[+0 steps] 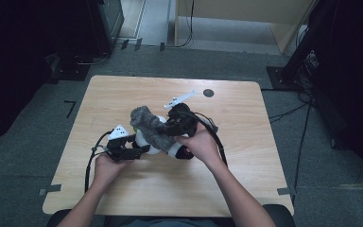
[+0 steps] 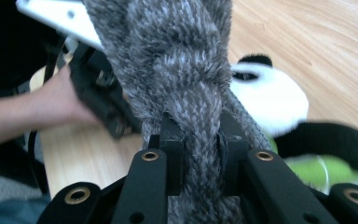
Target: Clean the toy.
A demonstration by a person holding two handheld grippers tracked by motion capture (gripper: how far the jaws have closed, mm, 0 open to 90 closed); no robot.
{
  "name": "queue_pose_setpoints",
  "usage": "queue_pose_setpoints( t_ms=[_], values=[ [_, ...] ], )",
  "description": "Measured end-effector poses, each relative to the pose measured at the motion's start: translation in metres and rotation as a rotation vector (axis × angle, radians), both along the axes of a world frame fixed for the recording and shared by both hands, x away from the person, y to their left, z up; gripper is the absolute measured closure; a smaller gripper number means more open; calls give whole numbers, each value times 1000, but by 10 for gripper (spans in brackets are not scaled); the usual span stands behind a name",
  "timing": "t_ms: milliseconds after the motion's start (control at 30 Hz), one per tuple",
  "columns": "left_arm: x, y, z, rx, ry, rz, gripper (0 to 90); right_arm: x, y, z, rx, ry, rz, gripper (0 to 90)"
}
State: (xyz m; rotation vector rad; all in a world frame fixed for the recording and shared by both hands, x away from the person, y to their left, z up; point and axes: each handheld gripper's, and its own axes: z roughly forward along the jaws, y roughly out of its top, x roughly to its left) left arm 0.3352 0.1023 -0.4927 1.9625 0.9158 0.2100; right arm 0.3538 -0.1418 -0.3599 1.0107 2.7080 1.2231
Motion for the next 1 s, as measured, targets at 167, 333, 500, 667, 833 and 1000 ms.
queue_pose_setpoints(
  t_ms=[167,333,500,667,833,1000],
  values=[
    [0,0,0,0,-4,0,253,17,21,-6,-10,13,-19,765],
    [0,0,0,1,-5,3,251,24,38,-17,-32,31,-14,765],
    [-1,-1,0,9,-6,5,248,24,42,-31,-67,52,-12,765],
    [0,0,0,4,-2,3,253,18,33,-34,-71,54,-1,768],
    [0,0,0,-1,-2,4,260,9,17,-35,-98,40,8,768],
    [-1,0,0,3,-3,5,283,1,4,-34,-117,25,15,768]
  ],
)
